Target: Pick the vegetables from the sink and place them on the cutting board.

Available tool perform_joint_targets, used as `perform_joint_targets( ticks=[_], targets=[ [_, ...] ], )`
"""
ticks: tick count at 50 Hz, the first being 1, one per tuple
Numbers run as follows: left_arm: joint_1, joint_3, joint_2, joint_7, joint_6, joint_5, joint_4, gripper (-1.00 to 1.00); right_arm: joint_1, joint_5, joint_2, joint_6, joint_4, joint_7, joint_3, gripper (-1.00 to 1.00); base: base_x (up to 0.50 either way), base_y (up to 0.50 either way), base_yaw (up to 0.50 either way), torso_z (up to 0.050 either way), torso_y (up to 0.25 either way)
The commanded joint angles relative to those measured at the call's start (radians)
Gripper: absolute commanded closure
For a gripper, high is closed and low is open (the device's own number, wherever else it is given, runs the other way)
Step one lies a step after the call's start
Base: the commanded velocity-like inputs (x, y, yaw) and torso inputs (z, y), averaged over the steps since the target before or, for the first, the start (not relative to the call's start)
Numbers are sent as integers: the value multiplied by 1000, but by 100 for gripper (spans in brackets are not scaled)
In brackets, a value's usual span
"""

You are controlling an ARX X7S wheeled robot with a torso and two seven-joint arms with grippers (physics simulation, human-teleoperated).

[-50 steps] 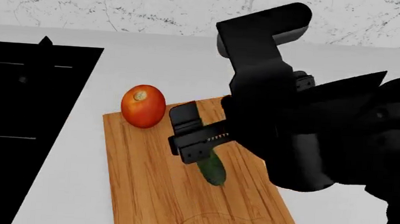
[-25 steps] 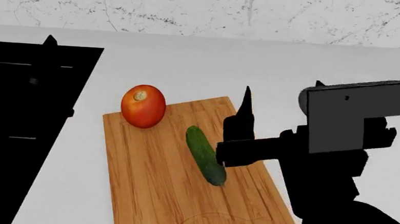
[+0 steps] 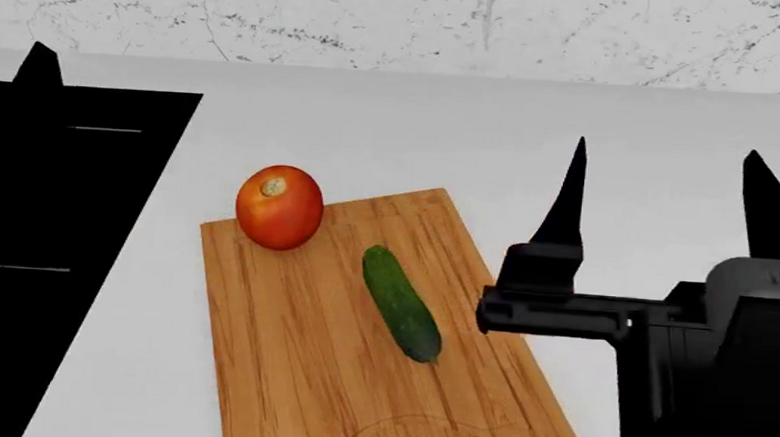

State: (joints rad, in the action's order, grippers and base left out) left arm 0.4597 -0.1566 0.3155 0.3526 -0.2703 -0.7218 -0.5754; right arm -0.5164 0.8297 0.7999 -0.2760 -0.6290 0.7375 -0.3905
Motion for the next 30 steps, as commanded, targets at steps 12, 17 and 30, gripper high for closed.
perform_joint_targets(
  ticks=[12,17,30],
  targets=[
    [-95,90,-19,-115,203,-129,-110,-100,174,-105,43,190,-205,120,138,-100,0,0,0,0,0],
    [-102,110,-14,-103,214,-157,-135,-100,191,-117,52,199,-257,148,156,-100,0,0,0,0,0],
    [-137,134,-2,-104,251,-238,-220,-100,216,-167,54,228,-307,170,173,-100,0,0,0,0,0]
  ],
)
